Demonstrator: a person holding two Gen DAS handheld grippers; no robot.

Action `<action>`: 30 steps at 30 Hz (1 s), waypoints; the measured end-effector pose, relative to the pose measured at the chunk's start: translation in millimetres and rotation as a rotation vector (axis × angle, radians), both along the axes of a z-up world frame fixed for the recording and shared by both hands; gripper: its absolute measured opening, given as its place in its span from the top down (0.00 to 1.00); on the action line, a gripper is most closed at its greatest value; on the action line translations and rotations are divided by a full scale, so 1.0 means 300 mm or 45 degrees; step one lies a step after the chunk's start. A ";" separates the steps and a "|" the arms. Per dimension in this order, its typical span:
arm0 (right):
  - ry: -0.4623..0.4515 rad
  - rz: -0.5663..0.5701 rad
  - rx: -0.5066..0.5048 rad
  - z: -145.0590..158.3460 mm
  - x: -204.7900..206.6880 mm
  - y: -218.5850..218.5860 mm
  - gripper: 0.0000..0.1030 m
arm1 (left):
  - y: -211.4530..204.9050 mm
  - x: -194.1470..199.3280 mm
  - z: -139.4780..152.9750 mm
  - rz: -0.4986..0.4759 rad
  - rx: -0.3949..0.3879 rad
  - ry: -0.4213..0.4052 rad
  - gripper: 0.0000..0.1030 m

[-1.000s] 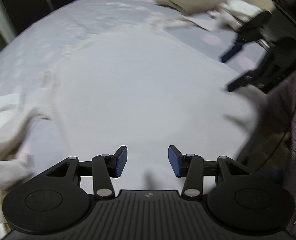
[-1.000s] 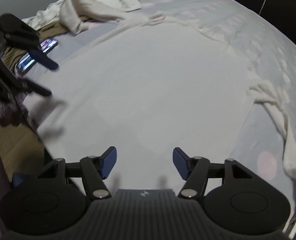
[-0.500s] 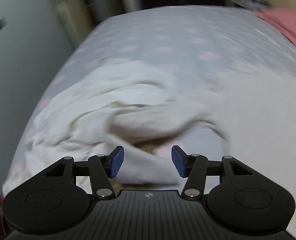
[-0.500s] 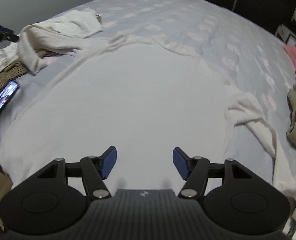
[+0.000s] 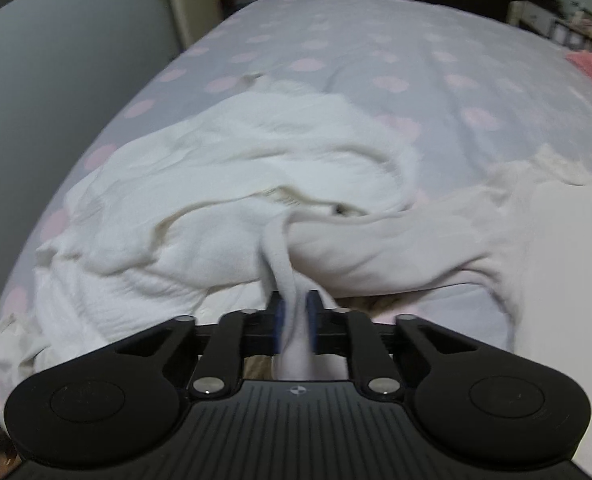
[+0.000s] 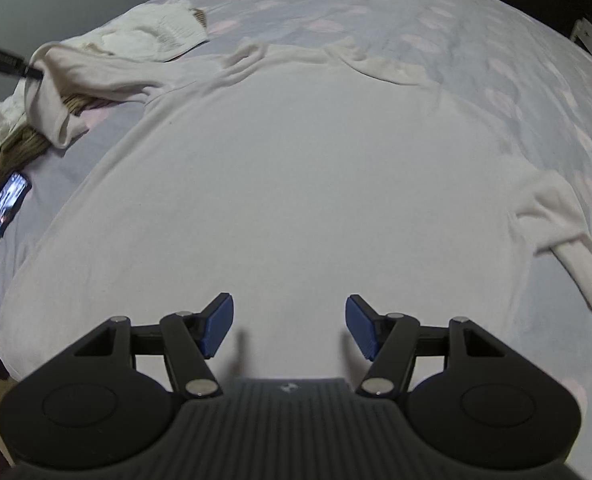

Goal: Fold clothes

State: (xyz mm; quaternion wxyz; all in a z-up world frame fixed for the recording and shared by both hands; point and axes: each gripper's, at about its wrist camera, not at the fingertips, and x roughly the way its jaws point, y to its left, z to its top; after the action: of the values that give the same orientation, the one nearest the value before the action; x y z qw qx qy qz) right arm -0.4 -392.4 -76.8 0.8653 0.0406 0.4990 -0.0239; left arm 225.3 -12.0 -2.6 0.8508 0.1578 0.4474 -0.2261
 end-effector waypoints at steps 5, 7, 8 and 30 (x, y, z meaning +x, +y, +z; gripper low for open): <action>0.016 0.009 0.034 -0.013 0.005 0.004 0.37 | -0.044 -0.077 0.063 -0.117 -0.091 -0.028 0.98; 0.022 0.002 0.052 -0.015 0.007 0.001 0.37 | -0.069 -0.118 0.097 -0.172 -0.141 -0.045 0.98; 0.020 0.000 0.058 -0.013 0.009 0.002 0.37 | -0.086 -0.141 0.117 -0.201 -0.175 -0.046 0.98; -0.143 0.098 0.183 0.088 0.035 0.110 0.38 | -0.661 -0.435 0.004 -0.720 -0.177 0.232 0.89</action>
State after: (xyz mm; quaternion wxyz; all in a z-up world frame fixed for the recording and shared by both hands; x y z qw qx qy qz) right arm 10.2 -359.5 -50.3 0.8870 0.0845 0.4514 0.0477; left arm 94.9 -210.3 -1.3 0.7192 0.1965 0.4438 -0.4972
